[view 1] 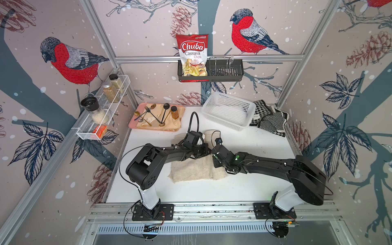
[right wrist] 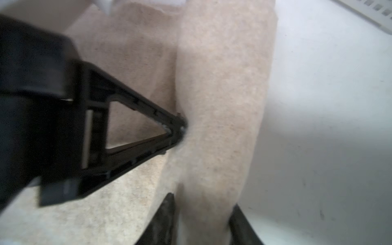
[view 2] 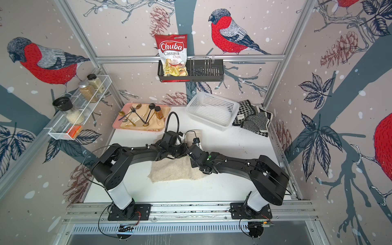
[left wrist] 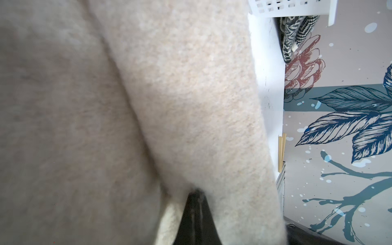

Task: Roll up the scarf and place it into the basket
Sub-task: Roll the scarf at the center of the board.

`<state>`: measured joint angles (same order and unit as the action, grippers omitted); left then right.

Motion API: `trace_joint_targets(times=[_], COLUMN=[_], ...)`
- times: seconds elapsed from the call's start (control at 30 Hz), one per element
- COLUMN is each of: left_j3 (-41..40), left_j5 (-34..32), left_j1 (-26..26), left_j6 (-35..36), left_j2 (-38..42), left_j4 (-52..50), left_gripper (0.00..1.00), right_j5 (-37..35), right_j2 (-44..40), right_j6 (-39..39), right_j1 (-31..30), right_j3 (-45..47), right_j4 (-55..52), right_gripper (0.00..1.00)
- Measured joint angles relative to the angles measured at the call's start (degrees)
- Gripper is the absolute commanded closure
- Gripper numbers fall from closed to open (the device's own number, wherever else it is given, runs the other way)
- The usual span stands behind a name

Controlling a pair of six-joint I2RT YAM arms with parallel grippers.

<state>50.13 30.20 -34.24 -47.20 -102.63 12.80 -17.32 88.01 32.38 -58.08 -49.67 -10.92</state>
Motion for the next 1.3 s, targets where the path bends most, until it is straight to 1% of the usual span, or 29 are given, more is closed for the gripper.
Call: trace_joint_targets(times=[0.2, 0.3, 0.37, 0.47, 0.57, 0.63, 0.97, 1.1, 1.3], left_j3=[3.3, 4.5, 4.8, 4.9, 4.9, 4.9, 2.4, 0.8, -1.1], left_j5=[0.0, -0.3, -0.4, -0.2, -0.2, -0.2, -0.5, -0.7, -0.8], left_j1=[-0.6, -0.6, -0.6, -0.6, -0.6, -0.6, 0.0, 0.7, 1.7], left_j6=[-0.9, -0.9, -0.9, -1.0, -1.0, -1.0, -1.0, -0.9, -0.8], left_j2=[-4.7, -5.8, -6.6, -7.3, -7.7, -7.7, -5.6, -3.8, -2.2], left_j4=[-0.2, -0.7, -0.7, -0.5, -0.1, 0.0, -0.3, -0.8, -1.5], left_gripper=[1.0, 1.0, 1.0, 1.0, 1.0, 1.0, 1.0, 1.0, 1.0], right_j5=[6.0, 8.6, 8.9, 9.9, 11.0, 12.0, 18.3, 22.4, 27.3], right_j2=[-5.9, -9.5, -11.6, -12.3, -10.5, -8.5, 0.0, 3.5, 3.8], right_j6=[0.0, 0.4, 0.7, 0.8, 0.8, 0.9, -0.7, -0.9, -0.9], right_j1=[3.7, 6.2, 8.9, 13.5, 17.4, 19.4, 20.3, 20.5, 19.8], right_j3=[5.0, 7.6, 9.6, 11.7, 13.2, 13.8, 14.1, 14.1, 14.4], right_j4=[4.2, 5.6, 6.3, 6.6, 7.4, 7.6, 15.9, 22.8, 27.1], right_gripper=[0.43, 0.43, 0.44, 0.51, 0.66, 0.69, 0.67, 0.65, 0.64])
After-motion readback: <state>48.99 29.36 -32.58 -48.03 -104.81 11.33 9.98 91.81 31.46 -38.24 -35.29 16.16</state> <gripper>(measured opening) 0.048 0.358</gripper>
